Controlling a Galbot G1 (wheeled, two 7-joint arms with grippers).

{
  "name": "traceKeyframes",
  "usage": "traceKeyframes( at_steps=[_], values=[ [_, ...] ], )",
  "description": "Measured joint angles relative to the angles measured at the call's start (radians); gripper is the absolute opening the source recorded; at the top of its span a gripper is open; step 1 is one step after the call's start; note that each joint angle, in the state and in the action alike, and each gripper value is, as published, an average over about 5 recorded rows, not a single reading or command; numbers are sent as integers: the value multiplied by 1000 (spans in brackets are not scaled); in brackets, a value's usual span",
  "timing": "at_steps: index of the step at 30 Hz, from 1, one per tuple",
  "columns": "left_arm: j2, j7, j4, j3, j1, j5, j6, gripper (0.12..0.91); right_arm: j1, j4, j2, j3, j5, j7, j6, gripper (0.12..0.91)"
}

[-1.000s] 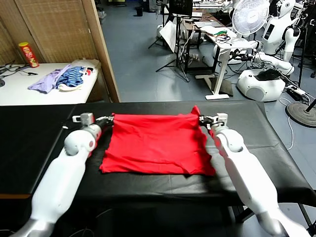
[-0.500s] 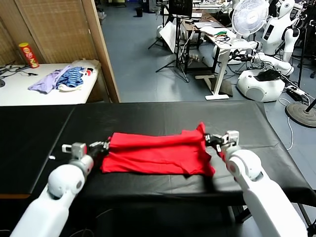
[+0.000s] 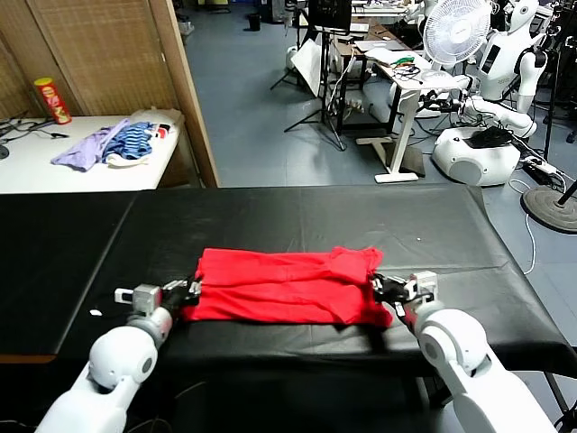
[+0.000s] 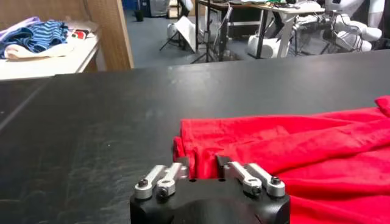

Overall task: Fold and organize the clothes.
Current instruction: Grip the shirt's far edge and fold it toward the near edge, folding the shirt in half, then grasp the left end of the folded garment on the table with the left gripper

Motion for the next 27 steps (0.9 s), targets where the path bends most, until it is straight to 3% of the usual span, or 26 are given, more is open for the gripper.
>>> traceKeyframes(
  at_steps=[3, 5, 9, 16, 19, 21, 27],
  values=[
    [1, -12, -22, -8, 4, -10, -9, 720, 21, -21, 21, 12, -37, 18, 27, 746],
    [-6, -29, -22, -6, -9, -25, -23, 775, 48, -49, 41, 6, -69, 27, 53, 781],
    [-30, -50, 14, 13, -66, -75, -36, 797, 113, -133, 86, -25, -117, 34, 82, 797],
    [-75, -49, 139, 59, -178, -119, -28, 797, 200, -288, 158, -73, -161, 20, 110, 798],
    [-82, -37, 189, 68, -210, -130, -23, 772, 219, -333, 180, -85, -180, 5, 115, 761],
    [-84, -25, 216, 71, -223, -133, -23, 714, 228, -355, 192, -93, -196, -6, 120, 688],
    [-88, 4, 266, 73, -234, -128, -33, 432, 240, -395, 227, -109, -236, -18, 140, 428]
  ],
)
